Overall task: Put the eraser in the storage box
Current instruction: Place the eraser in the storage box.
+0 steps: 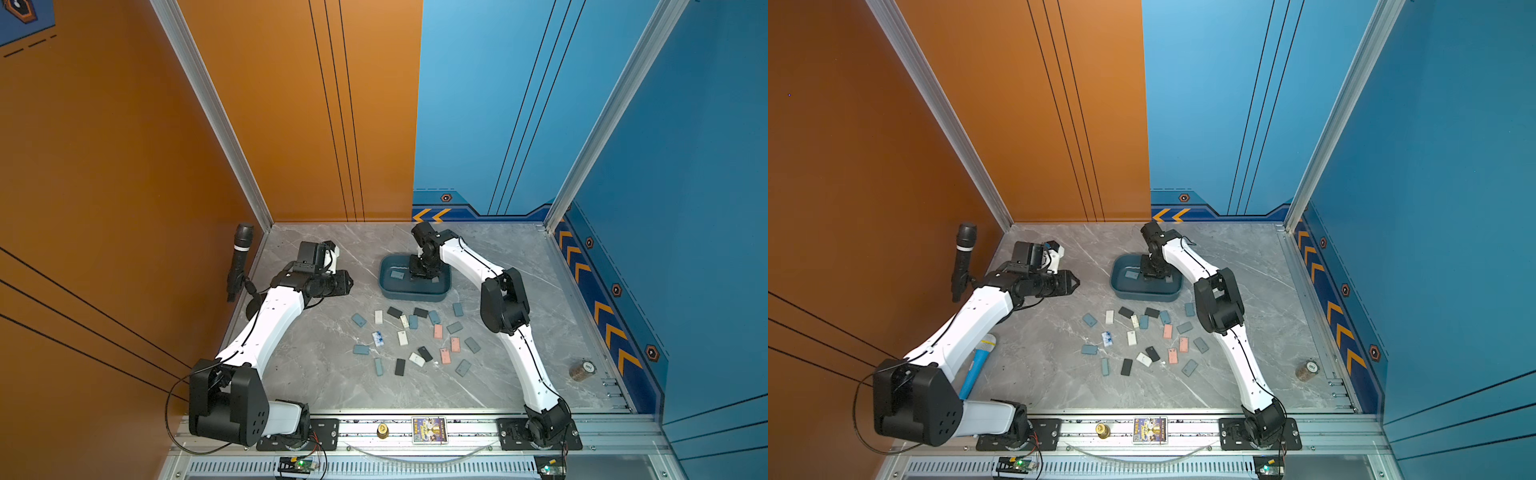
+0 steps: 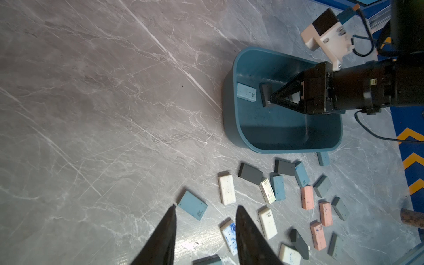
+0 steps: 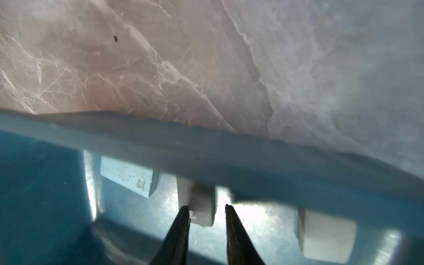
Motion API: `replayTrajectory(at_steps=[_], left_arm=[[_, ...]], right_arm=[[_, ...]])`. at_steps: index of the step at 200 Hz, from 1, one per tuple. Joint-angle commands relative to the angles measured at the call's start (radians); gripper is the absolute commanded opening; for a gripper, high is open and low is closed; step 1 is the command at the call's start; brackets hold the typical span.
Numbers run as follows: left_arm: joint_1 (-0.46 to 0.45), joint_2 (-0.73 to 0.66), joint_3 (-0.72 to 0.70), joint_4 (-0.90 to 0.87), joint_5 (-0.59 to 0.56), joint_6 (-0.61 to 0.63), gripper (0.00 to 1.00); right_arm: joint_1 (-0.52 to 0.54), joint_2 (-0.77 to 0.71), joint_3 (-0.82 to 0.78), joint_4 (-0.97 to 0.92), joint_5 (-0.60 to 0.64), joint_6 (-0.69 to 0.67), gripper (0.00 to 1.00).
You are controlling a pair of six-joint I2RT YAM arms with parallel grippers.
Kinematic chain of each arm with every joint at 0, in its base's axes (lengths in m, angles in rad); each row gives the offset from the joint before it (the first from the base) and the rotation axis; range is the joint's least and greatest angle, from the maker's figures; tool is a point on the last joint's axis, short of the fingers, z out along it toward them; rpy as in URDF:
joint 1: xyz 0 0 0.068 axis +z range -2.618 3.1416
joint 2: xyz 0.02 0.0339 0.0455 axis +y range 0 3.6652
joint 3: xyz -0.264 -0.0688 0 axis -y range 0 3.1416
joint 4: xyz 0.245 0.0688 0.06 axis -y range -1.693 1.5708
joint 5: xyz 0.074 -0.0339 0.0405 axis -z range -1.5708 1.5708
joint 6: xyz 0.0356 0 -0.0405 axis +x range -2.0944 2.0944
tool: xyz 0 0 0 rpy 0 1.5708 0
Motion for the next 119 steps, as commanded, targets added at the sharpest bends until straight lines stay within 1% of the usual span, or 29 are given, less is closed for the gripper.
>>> replayTrajectory(at_steps=[1,19,48,64,81,100,119], left_arm=[[0.007,-0.006,-0.007,0.004,0.025,-0.011,0.46],[0.006,-0.006,-0.006,-0.003,0.025,-0.006,0.47],[-0.012,0.000,0.008,-0.048,0.001,0.016,0.49],[-0.047,0.006,0.022,-0.094,-0.073,0.033,0.51],[-0.089,0.020,0.039,-0.161,-0.154,0.025,0.53],[-0.135,0.031,0.035,-0.210,-0.227,-0.027,0.56],[-0.186,0.035,0.019,-0.227,-0.281,-0.105,0.59]], right_arm=[[0.006,-0.114,-0.014,-0.059,0.042,-0.007,0.30],[0.014,-0.181,-0.035,-0.076,0.061,-0.025,0.31],[0.023,-0.316,-0.113,-0.075,0.107,-0.041,0.32],[0.033,-0.389,-0.168,-0.076,0.144,-0.050,0.33],[0.046,-0.487,-0.231,-0.073,0.185,-0.059,0.33],[0.061,-0.572,-0.317,-0.057,0.228,-0.058,0.34],[0.073,-0.649,-0.405,-0.031,0.258,-0.049,0.34]])
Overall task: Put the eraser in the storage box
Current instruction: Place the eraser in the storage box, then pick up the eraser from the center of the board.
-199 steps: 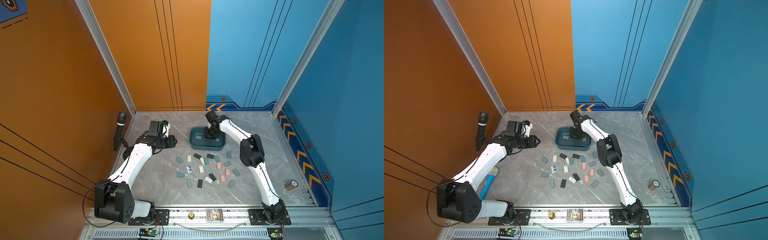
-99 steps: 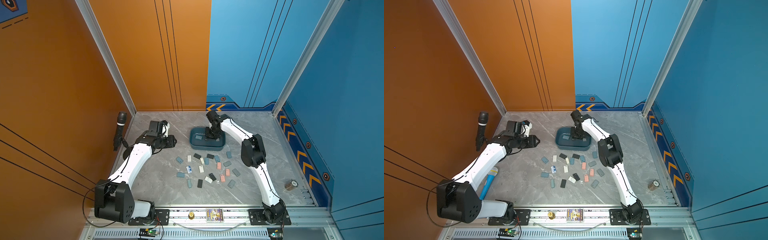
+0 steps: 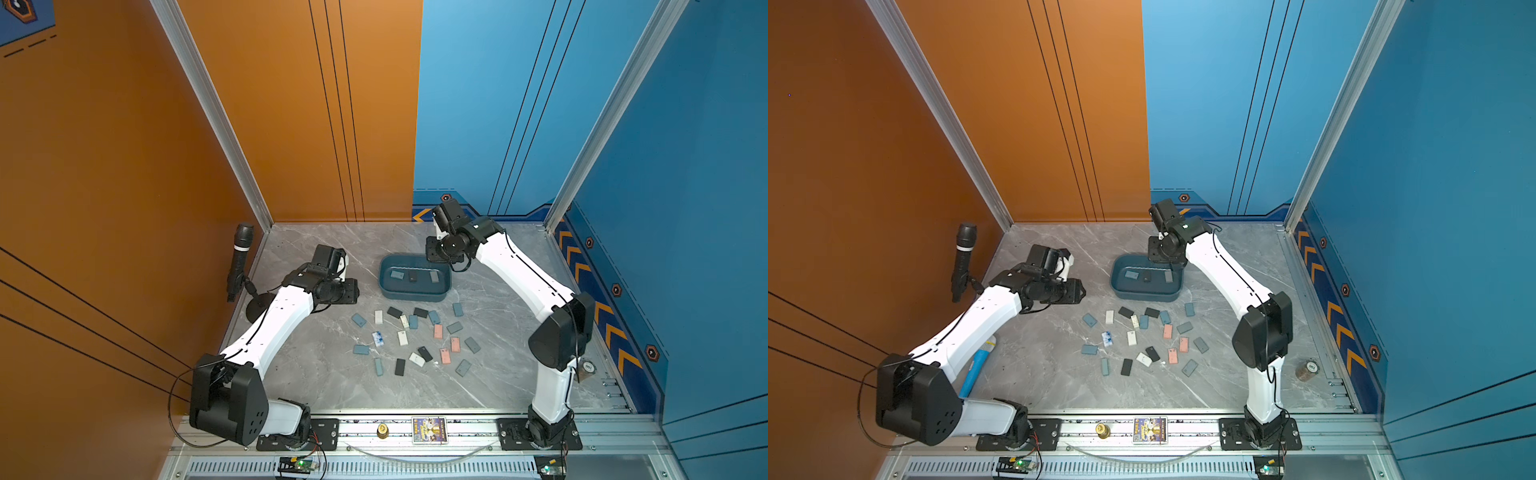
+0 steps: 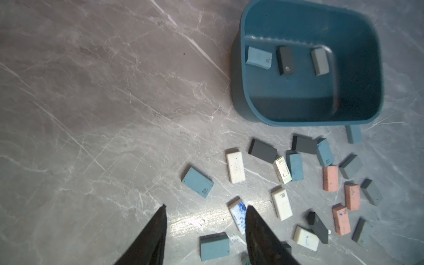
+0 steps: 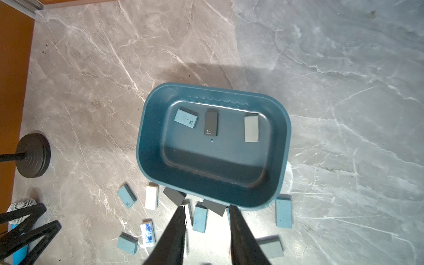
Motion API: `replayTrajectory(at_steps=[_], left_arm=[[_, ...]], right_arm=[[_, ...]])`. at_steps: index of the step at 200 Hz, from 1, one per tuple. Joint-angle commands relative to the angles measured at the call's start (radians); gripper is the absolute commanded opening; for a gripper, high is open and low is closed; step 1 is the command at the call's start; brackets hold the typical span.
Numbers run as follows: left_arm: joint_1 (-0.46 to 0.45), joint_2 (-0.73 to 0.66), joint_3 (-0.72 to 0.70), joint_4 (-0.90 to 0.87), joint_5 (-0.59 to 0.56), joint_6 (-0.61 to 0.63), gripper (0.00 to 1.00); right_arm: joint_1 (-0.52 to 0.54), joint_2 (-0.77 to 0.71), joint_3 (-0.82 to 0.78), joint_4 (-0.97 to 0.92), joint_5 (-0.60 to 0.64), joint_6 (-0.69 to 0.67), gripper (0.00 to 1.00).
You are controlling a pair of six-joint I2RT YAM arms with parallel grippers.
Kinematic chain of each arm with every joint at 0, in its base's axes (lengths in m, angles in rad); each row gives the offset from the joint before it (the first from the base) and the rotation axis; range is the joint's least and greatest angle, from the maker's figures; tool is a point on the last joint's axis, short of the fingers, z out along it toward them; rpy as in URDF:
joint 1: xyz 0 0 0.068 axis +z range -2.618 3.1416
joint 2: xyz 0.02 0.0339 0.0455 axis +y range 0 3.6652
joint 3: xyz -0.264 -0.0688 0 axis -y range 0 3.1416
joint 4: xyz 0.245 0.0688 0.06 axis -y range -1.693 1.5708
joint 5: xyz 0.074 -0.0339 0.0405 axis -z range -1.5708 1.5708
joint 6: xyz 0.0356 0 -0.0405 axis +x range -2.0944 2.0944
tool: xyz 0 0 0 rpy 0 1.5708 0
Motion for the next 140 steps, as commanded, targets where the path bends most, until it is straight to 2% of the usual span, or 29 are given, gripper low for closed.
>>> replayTrajectory(at_steps=[1,31,77,140], left_arm=[[-0.053,0.014,0.001,-0.091,-0.124,-0.093,0.59],[-0.119,0.035,-0.005,-0.100,-0.196,-0.243,0.64],[-0.180,0.116,0.027,-0.148,-0.291,-0.467,0.64],[-0.204,0.234,0.066,-0.149,-0.300,-0.620,0.64]], right_arm=[[0.016,-0.069,-0.108,0.005,0.089,-0.010,0.34],[0.023,-0.174,-0.252,0.053,0.136,0.000,0.34],[0.020,-0.292,-0.409,0.080,0.200,0.012,0.34],[-0.036,-0.480,-0.603,0.120,0.225,0.036,0.35]])
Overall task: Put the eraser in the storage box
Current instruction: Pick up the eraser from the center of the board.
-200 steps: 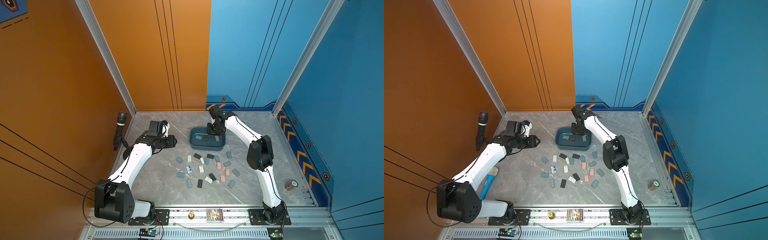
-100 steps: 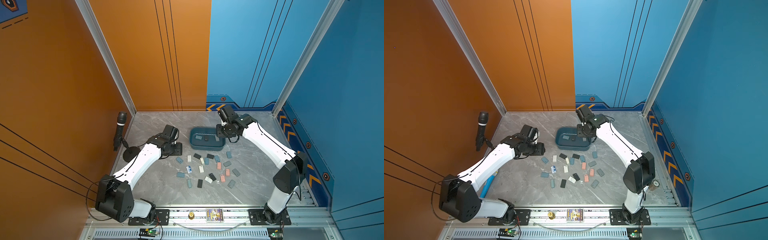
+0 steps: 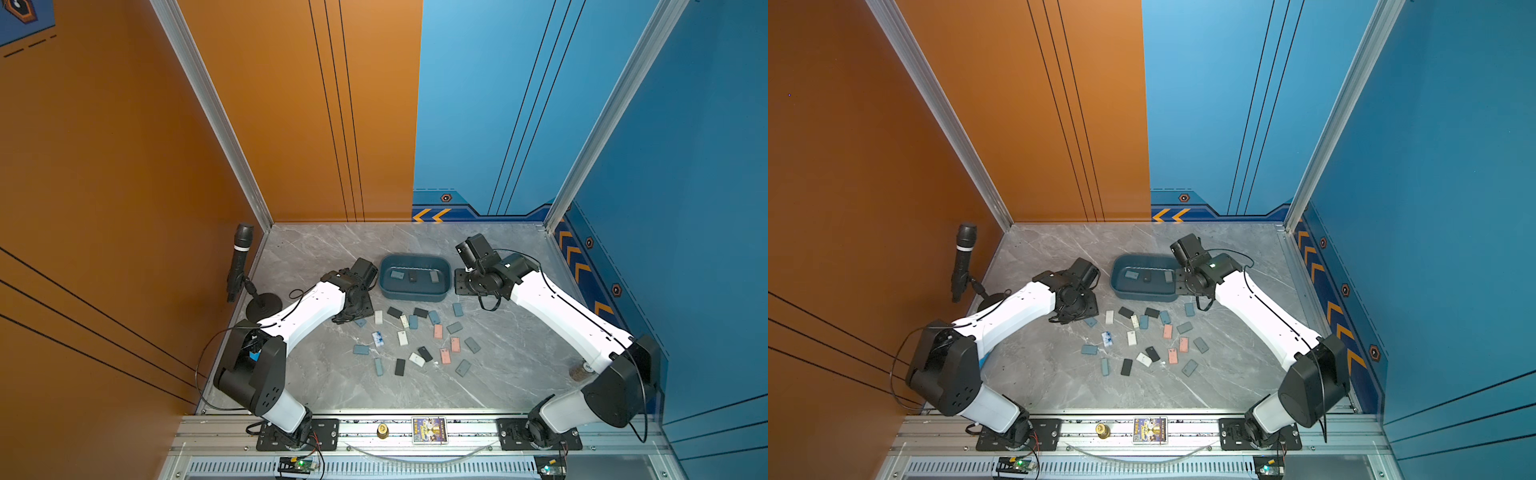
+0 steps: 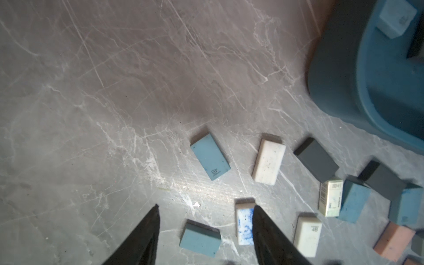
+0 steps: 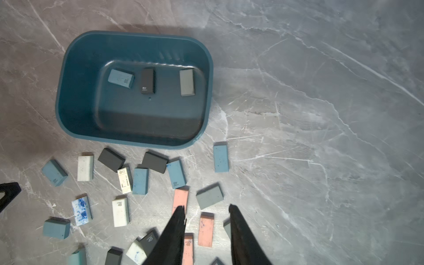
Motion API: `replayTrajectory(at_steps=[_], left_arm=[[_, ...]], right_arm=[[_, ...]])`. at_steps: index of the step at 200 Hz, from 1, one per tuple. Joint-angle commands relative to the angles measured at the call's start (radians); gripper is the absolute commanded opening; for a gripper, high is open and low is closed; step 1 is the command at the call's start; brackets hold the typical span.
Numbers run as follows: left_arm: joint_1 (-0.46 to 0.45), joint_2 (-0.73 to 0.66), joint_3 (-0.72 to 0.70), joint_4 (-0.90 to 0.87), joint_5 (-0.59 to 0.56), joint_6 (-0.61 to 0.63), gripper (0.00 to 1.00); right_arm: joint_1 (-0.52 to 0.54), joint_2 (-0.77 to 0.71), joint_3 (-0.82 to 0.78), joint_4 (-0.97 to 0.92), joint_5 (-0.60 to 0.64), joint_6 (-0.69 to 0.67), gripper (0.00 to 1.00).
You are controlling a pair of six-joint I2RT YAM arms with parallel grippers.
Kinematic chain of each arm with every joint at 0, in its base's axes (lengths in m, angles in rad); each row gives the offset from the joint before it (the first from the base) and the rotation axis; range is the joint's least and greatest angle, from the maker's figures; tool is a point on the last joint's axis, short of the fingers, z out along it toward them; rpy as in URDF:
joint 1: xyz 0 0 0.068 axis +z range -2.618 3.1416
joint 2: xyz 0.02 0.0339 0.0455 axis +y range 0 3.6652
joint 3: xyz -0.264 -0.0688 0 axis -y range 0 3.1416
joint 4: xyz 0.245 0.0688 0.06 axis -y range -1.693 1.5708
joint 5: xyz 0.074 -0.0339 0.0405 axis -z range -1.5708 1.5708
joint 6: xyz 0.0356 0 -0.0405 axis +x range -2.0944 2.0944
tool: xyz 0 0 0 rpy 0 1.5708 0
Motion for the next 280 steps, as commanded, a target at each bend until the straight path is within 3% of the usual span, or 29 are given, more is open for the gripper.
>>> replayTrajectory(at_steps=[1,126,280], left_arm=[[-0.005,0.040,0.034,-0.032,-0.034,-0.098,0.64],[-0.014,0.205,0.089,-0.032,-0.063,-0.273,0.67],[-0.014,0.296,0.066,-0.031,-0.040,-0.269,0.66]], right_arm=[[-0.031,-0.073,-0.057,0.024,0.043,0.024,0.35],[-0.157,-0.196,-0.203,0.051,0.013,0.006,0.36],[-0.185,-0.224,-0.255,0.063,-0.004,0.025,0.36]])
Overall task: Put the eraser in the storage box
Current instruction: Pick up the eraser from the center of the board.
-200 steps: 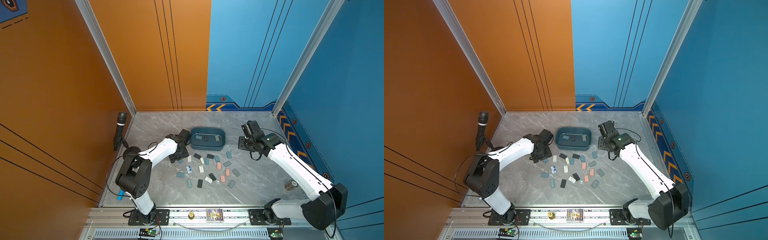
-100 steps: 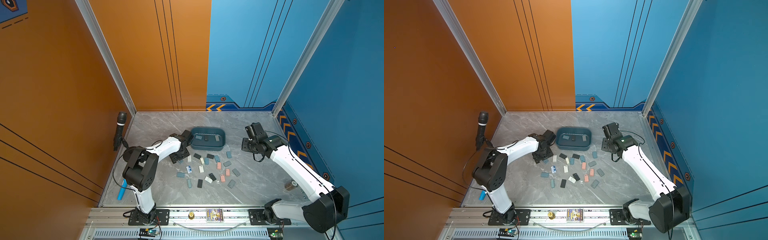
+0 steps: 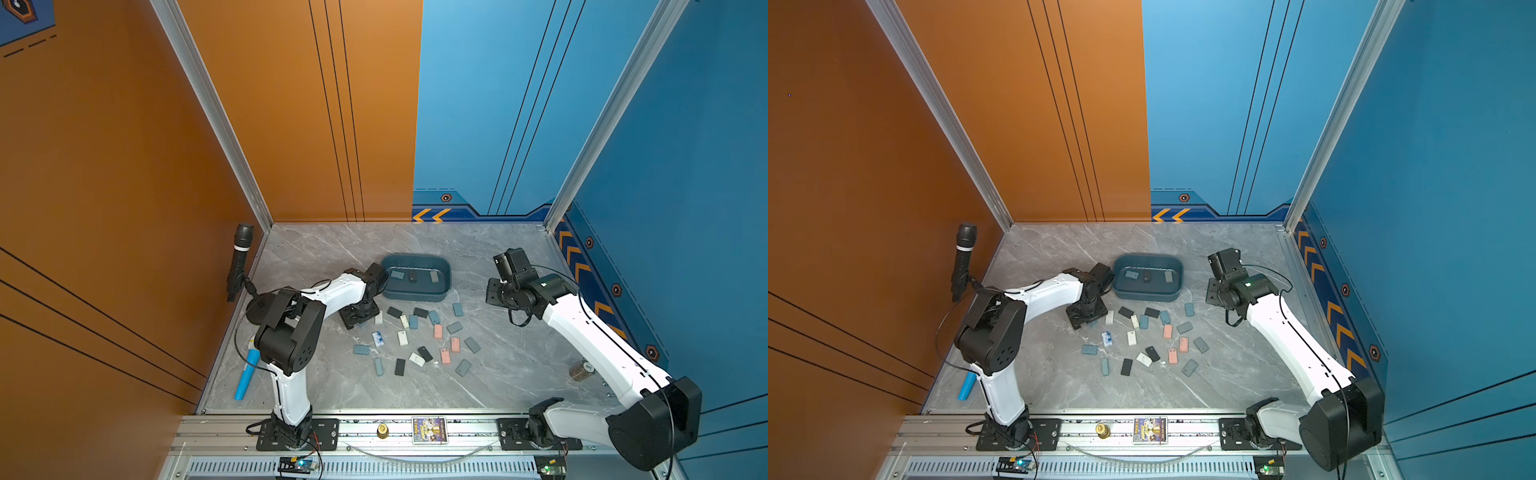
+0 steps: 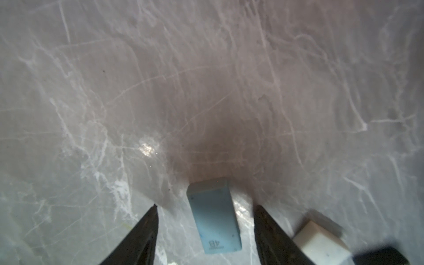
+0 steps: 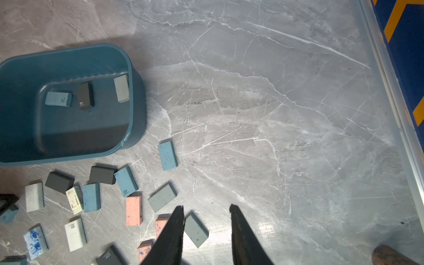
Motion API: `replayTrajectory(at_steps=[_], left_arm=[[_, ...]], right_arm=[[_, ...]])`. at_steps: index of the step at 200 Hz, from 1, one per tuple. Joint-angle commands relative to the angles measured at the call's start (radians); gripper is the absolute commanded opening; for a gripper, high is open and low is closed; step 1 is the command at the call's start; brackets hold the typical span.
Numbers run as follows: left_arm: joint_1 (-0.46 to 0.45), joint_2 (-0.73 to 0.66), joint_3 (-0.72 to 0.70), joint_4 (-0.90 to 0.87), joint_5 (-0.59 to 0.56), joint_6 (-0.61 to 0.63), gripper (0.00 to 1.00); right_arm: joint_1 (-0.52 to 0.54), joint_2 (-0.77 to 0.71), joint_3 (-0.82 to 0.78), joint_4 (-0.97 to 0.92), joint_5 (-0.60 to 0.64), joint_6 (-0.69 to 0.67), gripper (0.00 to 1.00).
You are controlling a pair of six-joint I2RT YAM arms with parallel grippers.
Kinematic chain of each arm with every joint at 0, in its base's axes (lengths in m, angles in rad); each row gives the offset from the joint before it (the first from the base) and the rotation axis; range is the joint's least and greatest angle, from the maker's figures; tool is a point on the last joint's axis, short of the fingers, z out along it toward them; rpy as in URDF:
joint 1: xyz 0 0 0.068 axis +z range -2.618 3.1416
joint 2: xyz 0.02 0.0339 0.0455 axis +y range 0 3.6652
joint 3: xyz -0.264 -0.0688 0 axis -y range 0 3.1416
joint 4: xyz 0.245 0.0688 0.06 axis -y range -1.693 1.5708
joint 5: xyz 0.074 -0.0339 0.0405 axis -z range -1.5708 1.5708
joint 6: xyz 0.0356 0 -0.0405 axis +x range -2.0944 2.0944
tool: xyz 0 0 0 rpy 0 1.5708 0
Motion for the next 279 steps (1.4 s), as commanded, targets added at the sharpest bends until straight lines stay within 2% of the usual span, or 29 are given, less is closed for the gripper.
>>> replayTrajectory(at_steps=[1,38,125,244,279], left_arm=[[-0.011,0.006,-0.021,-0.029,0.010,0.014,0.66],[-0.020,-0.018,-0.068,-0.029,0.002,0.040,0.64],[-0.021,-0.040,-0.124,-0.029,0.007,0.103,0.50],[-0.005,-0.029,-0.097,-0.016,0.004,0.196,0.25],[-0.006,-0.043,-0.094,-0.015,0.010,0.220,0.22]], right_arm=[[-0.006,-0.020,-0.014,0.012,-0.012,0.017,0.36],[-0.006,-0.014,-0.018,0.032,-0.028,0.022,0.36],[0.003,-0.001,-0.013,0.043,-0.037,0.029,0.36],[0.007,-0.014,-0.010,0.029,-0.034,0.037,0.36],[0.010,-0.010,-0.004,0.028,-0.036,0.037,0.36]])
